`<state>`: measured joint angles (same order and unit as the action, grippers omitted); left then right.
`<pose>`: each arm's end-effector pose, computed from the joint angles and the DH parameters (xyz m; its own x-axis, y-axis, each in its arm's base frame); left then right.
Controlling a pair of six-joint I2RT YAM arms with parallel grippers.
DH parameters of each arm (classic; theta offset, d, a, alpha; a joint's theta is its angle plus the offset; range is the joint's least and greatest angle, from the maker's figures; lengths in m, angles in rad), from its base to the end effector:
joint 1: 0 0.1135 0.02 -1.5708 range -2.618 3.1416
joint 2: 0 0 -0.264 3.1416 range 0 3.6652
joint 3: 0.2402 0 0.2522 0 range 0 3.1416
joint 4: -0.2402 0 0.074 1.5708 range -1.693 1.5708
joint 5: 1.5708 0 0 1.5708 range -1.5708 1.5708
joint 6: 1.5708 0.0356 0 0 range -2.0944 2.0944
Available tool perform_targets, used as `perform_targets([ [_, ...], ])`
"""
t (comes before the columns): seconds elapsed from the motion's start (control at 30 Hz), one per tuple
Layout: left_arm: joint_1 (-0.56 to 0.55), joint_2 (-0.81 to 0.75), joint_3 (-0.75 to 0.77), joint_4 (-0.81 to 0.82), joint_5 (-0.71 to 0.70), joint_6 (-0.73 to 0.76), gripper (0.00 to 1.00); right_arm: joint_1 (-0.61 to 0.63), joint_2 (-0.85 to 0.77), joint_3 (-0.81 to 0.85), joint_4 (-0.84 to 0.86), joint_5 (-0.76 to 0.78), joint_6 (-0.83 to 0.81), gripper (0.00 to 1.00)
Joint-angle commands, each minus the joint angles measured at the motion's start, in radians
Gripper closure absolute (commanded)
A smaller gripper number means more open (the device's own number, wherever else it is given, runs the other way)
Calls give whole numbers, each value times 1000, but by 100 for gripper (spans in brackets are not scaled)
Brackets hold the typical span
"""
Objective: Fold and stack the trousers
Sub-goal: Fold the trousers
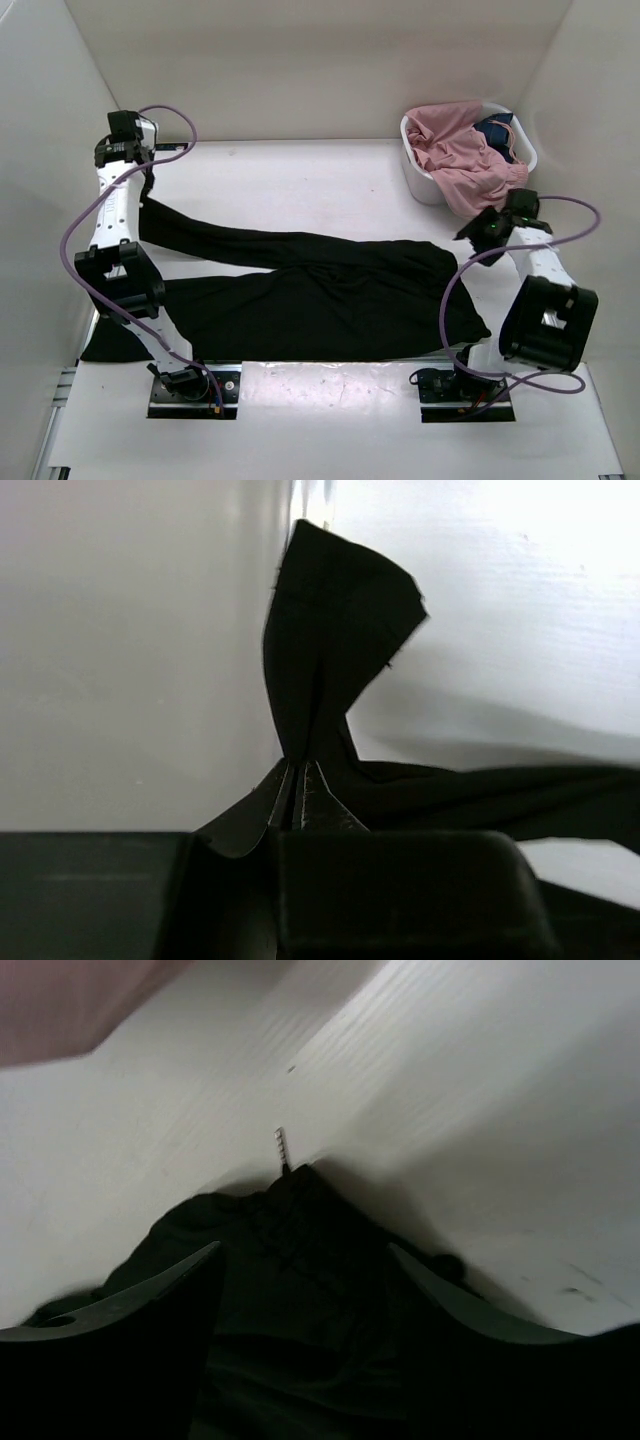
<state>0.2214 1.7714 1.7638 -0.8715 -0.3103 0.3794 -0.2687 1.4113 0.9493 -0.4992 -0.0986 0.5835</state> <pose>0.3750 0.0956 0.3472 -0.8457 0.1711 -0.5054 -0.0924 0.8858 0.4547 0.2774 -0.0727 0.2290 -0.5440 0.7185 -0.4333 0.6106 0.6932 0.3828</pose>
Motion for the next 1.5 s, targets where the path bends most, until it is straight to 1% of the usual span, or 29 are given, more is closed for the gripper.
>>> perform_targets([
  [0.0,-8,-53,-44,-32,33,-10,86,91,47,19,71,-90,65,30],
  [0.13,-8,-53,-66,-32,53,-31,86,158,113,48,97,-17,131,29],
  [0.2,-8,-53,-75,-41,62,-31,86,178,182,94,59,43,144,29],
  [0.23,-8,-53,-75,-41,62,-40,86,178,239,135,0,60,157,29],
  [0.33,-8,-53,-75,-50,50,-40,86,197,300,180,-94,97,167,29],
  [0.37,-8,-53,-75,-50,50,-30,86,197,311,180,-120,129,167,28],
  [0.53,-8,-44,-66,-50,31,-30,86,206,399,166,-121,149,176,26],
  [0.57,-8,-44,-55,-50,31,-30,86,206,435,181,-134,149,165,29],
  [0.63,-8,-35,-44,-50,31,-30,86,206,449,190,-134,139,165,44],
  [0.7,-8,-35,-35,-50,22,-30,86,206,460,190,-134,138,156,61],
  [0.73,-8,-35,-26,-50,10,-30,86,206,460,181,-125,138,156,79],
  [0.8,-8,-35,-26,-50,10,-30,86,206,451,181,-125,138,144,97],
  [0.83,-8,-35,-26,-50,10,-30,86,206,427,181,-125,151,144,100],
  [0.9,-8,-35,-26,-50,10,-30,86,206,393,172,-125,163,133,100],
  [1.0,-8,-35,-26,-50,0,-30,86,197,299,172,-114,220,115,100],
  [1.07,-8,-26,6,-50,-9,-21,86,197,223,212,-153,318,92,100],
  [1.17,1,3,115,-50,-19,7,86,197,131,287,-214,433,56,100],
  [1.2,1,3,152,-63,-42,35,86,197,111,304,-232,512,30,100],
  [1.23,12,19,217,-79,-61,50,86,188,72,316,-277,554,21,100],
  [1.27,12,31,238,-80,-87,68,86,187,51,316,-294,592,12,100],
  [1.3,21,31,238,-90,-146,105,86,177,7,307,-306,621,1,100],
  [1.37,48,1,185,-90,-180,133,86,166,-40,263,-326,648,-11,100],
  [1.4,61,-18,145,-90,-181,133,86,166,-85,200,-326,648,-11,100],
  [1.43,79,-65,47,-90,-190,142,86,166,-109,168,-326,648,-11,100],
  [1.47,88,-91,-2,-90,-190,142,86,157,-129,139,-326,639,-11,100],
])
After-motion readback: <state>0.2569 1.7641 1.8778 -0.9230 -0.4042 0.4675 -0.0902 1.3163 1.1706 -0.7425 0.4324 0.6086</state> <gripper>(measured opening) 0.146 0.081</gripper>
